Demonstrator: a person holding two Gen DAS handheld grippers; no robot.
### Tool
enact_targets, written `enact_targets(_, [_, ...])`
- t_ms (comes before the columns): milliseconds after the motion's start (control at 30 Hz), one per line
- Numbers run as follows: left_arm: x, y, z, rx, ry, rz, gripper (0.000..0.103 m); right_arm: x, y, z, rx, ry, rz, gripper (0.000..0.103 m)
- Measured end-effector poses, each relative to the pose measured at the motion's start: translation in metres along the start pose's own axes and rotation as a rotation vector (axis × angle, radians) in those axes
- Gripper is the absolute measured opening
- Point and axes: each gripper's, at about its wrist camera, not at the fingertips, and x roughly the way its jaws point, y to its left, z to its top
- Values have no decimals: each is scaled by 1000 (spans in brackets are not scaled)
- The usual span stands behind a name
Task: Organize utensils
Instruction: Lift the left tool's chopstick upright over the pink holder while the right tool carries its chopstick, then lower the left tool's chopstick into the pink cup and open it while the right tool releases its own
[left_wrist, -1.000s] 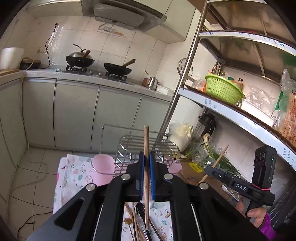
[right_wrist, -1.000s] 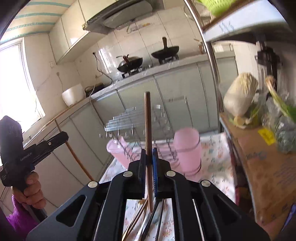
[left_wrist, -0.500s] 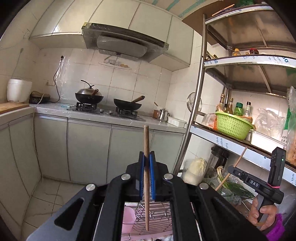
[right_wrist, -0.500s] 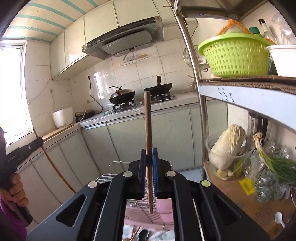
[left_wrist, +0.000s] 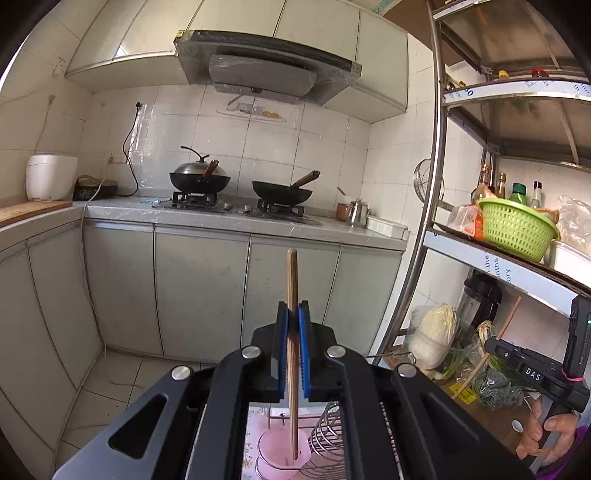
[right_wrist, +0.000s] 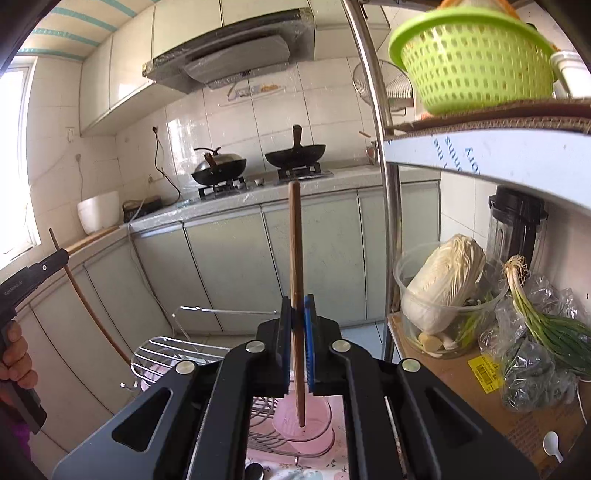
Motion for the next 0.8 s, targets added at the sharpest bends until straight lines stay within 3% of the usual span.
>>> enact_targets(233, [36,0,-37,15,116,4,5,31,-7,-23,3,101,-12,7])
enact_targets(800, [72,10,-80,4,261,36,5,61,-18,-55,60,229,-8,7])
